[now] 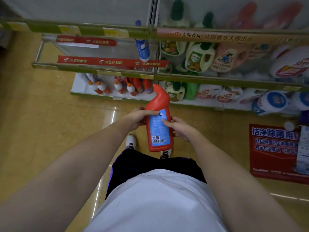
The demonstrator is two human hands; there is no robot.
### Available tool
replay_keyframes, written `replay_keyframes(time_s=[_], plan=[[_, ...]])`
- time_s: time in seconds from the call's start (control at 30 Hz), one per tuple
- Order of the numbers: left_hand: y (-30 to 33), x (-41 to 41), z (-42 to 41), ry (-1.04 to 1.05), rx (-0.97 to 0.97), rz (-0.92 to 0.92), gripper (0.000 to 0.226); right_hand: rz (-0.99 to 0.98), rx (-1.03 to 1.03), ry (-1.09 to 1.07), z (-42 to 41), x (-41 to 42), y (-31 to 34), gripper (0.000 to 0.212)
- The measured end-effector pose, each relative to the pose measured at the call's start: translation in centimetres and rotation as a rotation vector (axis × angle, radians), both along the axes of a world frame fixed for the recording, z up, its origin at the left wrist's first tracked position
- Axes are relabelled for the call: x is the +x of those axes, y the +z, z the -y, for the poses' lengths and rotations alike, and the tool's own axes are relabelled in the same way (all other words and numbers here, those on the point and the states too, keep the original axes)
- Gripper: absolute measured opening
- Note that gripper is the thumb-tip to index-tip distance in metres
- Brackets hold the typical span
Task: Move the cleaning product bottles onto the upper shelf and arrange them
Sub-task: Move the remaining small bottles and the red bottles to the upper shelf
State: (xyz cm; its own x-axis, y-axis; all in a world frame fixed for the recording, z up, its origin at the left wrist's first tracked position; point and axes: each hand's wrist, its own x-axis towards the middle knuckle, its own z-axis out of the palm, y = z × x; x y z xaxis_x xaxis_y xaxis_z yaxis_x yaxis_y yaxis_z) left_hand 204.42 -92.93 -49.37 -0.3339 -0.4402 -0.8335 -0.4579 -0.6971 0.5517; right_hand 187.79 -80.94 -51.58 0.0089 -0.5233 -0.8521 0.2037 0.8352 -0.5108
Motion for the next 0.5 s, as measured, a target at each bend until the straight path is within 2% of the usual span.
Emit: replay_keyframes(time_s=[0.07,0.1,0.17,0.23,0.33,0.5], plan=[[0.5,-0.3,0.1,-0.012,-0.058,0.035,0.084,0.004,-0.003,-0.002,0.2,-0.1,0.8,0.084],[0.7,-0.6,0.1,-0.013,-0.096,0.061,0.080,-0.006,-0.007,0.002,0.3,-0.2,1.1,0.078],[1.3,-1.2,0.1,-0.006,-0.182,0.095,0.063,-0.048,-0.032,0.035,0.7,-0.1,1.6,0.070],[1.8,-1.8,0.4,-0.016,-0.245,0.120,0.061,-0.106,-0.072,0.107,1.1,0.2,1.9,0.068],[2.6,-2.4,0.8,-0.068,-0.313,0.166,0.078,-0.195,-0.098,0.225,2.0,0.9,2.1,0.088],[4.3,-3.7,1.5,-0.018,-0.370,0.219,0.086,-0.487,-0.141,0.310,3.1,2.7,2.6,0.122]])
